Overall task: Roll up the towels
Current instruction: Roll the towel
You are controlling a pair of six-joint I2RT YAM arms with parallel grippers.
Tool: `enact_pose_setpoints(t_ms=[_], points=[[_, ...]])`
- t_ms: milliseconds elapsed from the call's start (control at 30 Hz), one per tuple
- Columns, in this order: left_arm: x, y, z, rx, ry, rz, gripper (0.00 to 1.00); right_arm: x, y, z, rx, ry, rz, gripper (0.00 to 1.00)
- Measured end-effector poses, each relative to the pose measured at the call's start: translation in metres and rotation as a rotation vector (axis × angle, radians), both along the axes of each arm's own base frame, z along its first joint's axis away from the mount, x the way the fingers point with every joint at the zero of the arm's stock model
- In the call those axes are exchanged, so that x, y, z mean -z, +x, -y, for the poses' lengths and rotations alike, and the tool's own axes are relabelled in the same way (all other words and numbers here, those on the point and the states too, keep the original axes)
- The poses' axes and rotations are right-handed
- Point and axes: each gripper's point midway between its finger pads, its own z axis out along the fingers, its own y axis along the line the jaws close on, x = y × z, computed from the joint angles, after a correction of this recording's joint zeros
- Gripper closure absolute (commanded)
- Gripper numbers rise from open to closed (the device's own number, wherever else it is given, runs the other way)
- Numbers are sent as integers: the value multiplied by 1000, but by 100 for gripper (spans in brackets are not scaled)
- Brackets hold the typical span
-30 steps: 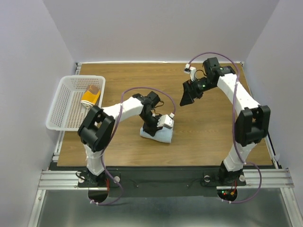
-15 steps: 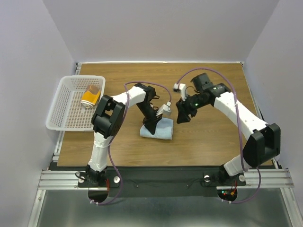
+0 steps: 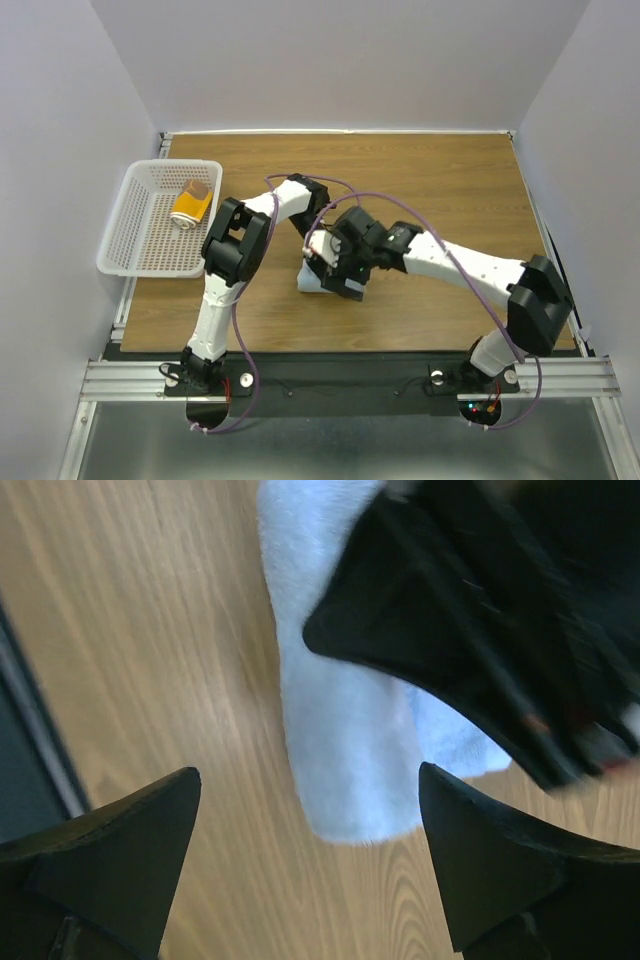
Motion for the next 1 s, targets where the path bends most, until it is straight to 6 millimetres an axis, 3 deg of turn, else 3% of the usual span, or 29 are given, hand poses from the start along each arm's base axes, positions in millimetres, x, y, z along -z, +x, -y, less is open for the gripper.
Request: enact_pose_setpoints(t_ms=[167, 267, 367, 400, 467, 500, 567, 700, 833, 1000], points=[[0, 0, 0, -10, 5, -18, 78, 45, -6, -8, -76, -125, 192, 6], [0, 0, 1, -13, 4, -21, 78, 61, -4, -3, -85, -175, 270, 18], [0, 0, 0, -15, 5, -23, 78, 64, 8, -5, -66, -181, 329, 37], [0, 0, 0, -16, 5, -24, 78, 65, 11, -6, -66, -182, 344, 57], [0, 0, 0, -17, 4, -25, 78, 68, 15, -5, -65, -184, 367, 73], [0, 1, 1, -19, 4, -26, 76, 70, 15, -5, -69, -180, 374, 86], [0, 2, 1, -25, 5, -30, 68, 71, 16, -6, -76, -171, 385, 99], [-2, 5, 0, -44, -9, -39, 57, 71, 10, -7, -94, -135, 379, 99], [-6, 11, -4, -70, -43, -22, 20, 71, 8, -7, -105, -87, 331, 100], [-17, 36, -25, -123, -64, 74, 14, 70, 1, -5, -126, -38, 249, 99]])
